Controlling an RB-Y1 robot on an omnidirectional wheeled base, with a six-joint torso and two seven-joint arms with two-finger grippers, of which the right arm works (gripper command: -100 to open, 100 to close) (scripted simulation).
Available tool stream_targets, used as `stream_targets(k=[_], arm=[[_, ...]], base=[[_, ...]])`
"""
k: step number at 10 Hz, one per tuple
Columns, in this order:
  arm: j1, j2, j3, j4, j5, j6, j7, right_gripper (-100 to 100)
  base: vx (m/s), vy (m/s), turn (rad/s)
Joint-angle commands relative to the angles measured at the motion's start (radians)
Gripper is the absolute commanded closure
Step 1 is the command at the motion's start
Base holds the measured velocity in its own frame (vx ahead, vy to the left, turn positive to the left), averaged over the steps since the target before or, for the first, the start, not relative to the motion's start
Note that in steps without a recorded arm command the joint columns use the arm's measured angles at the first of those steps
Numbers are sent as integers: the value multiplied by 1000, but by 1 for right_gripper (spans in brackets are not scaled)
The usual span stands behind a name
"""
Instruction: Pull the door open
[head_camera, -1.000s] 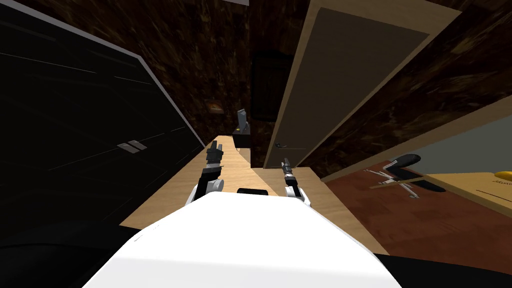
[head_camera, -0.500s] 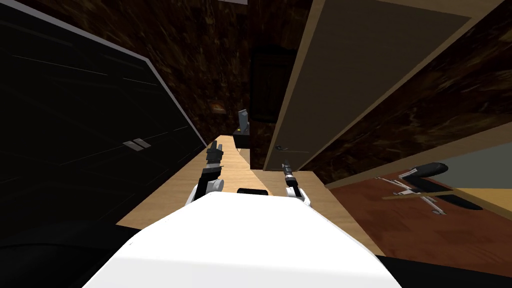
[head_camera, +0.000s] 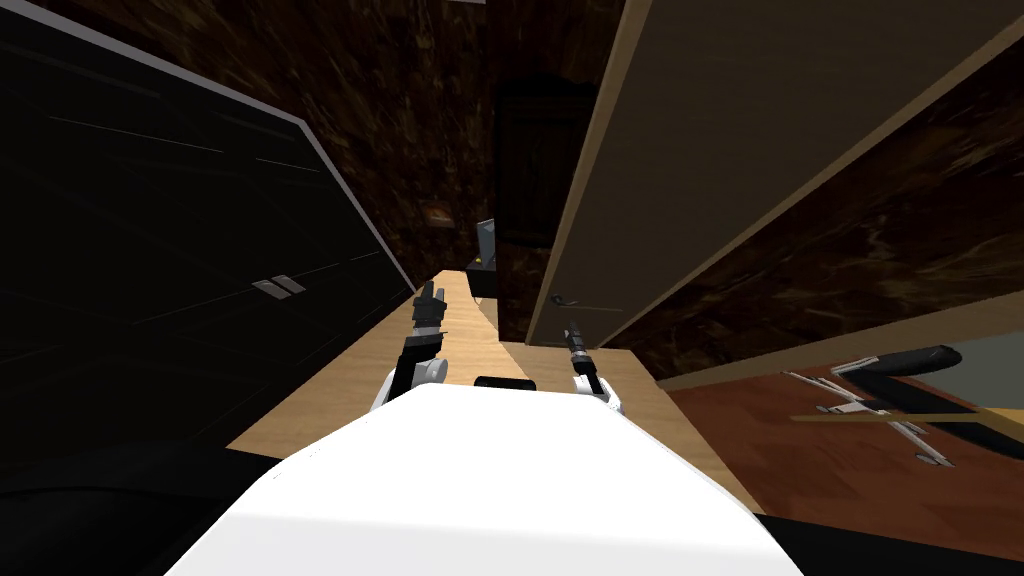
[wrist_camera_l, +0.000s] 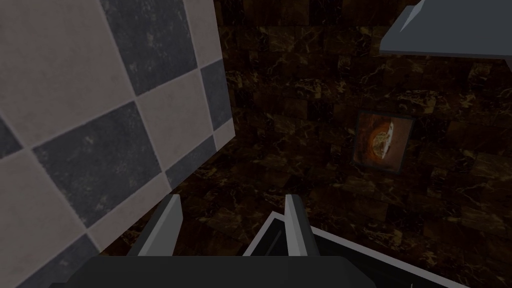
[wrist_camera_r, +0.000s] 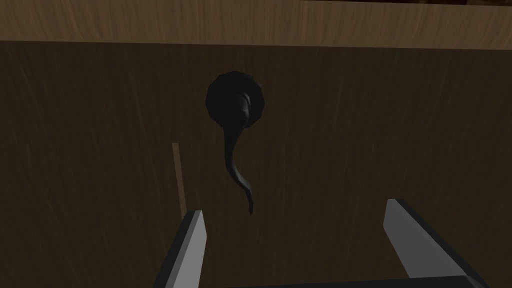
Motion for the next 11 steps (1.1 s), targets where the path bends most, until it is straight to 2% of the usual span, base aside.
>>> stream_targets(k=[1,5,7,8,9,11], arm=[[-13,-6,0,32,-2,-8,-1,-100],[-42,-23,2,114,-9,-27,-4,-100],[-52,-29,3,142,-11,-34,-6,-100],[-47,-27,3,129,-10,-29,-6,-100],[-47,-42,-14,153,-20,-43,-15,-100],[-46,-59,-32,179,-32,-58,-26,-100]], base=[[94,-87,53],[89,-93,72],[91,-79,39],[42,-47,14],[101,39,182],[188,63,157]])
